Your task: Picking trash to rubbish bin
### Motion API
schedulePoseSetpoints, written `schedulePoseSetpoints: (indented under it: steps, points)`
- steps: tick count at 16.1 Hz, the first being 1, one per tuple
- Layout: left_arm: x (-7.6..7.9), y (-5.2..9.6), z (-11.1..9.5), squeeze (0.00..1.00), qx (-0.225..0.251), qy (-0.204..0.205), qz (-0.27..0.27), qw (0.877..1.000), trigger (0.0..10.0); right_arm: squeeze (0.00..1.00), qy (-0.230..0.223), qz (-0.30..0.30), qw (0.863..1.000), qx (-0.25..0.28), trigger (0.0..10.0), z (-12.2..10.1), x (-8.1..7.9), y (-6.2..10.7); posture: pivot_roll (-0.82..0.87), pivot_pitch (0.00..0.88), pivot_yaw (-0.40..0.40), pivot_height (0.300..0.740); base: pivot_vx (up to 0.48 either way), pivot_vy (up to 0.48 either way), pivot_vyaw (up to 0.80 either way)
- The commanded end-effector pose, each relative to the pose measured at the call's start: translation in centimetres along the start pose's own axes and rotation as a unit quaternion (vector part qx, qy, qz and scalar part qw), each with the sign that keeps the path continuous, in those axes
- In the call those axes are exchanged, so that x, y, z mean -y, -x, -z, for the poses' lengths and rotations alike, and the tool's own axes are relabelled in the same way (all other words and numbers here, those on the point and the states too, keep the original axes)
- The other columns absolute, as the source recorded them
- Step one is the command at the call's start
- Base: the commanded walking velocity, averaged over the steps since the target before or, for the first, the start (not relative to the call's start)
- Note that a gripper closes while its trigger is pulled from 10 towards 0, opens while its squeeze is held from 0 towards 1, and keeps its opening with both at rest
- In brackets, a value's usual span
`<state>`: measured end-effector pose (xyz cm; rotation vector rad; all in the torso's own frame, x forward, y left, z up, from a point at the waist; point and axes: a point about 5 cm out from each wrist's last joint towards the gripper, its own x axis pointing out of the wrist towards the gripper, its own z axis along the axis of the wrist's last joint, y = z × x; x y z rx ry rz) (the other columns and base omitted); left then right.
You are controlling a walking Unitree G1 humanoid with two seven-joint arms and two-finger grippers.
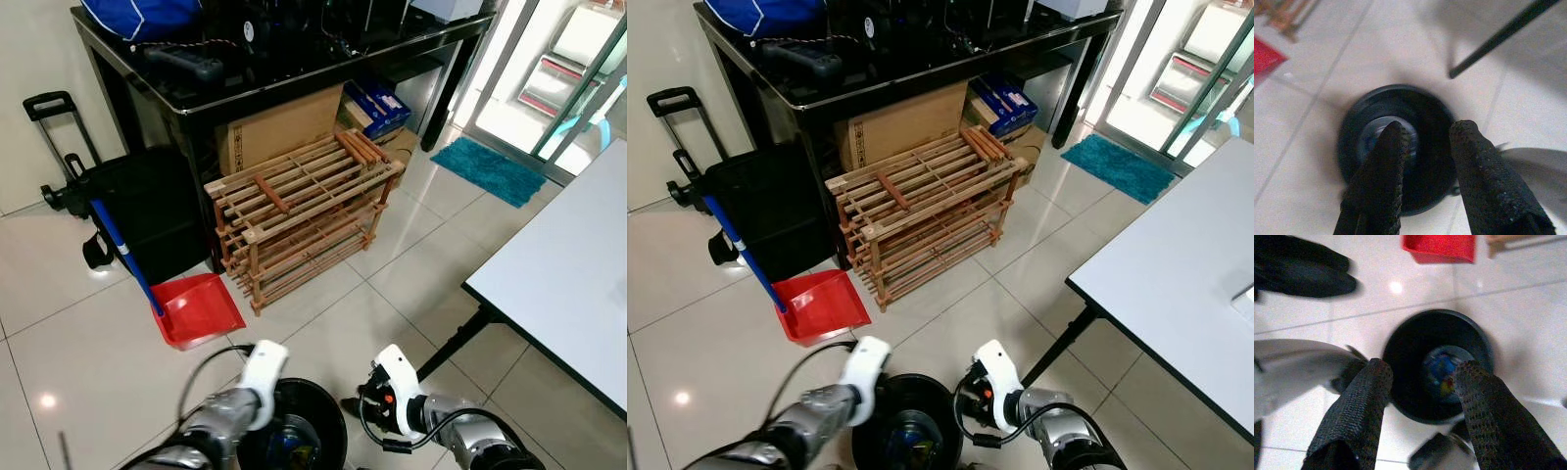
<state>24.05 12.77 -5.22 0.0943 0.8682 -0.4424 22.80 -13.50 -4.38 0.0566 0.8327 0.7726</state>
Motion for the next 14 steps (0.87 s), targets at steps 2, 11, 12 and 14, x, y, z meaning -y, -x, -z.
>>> schedulePoseSetpoints:
  steps: [2, 11, 12, 14]
  points:
    - [-2.2, 0.8, 1.3, 0.00, -0.003, 0.023, -0.072, 0.997, 10.0, 0.00, -0.007, 0.130, 0.991, -0.004, 10.0, 0.6, 1.9, 0.6, -0.03, 0.072, -0.074, 0.740, 0.000, 0.000, 0.00]
    - [-6.5, 3.2, 3.2, 0.00, 0.031, 0.096, -0.233, 0.967, 10.0, 0.00, -0.091, 0.369, 0.924, 0.039, 10.0, 1.9, 4.4, 2.5, 0.01, 0.044, -0.072, 0.740, 0.000, 0.000, 0.00]
    - [-6.4, 3.1, 3.4, 0.00, 0.027, 0.094, -0.238, 0.966, 10.0, 0.00, -0.097, 0.358, 0.928, 0.015, 10.0, 3.2, 3.5, 2.0, 0.01, 0.036, -0.072, 0.740, 0.000, 0.000, 0.00]
    - [-6.3, 3.2, 4.0, 0.00, 0.011, 0.079, -0.247, 0.966, 10.0, 0.00, -0.116, 0.347, 0.931, -0.002, 10.0, 4.8, 2.4, 1.6, 0.02, 0.025, -0.073, 0.740, 0.000, 0.000, 0.00]
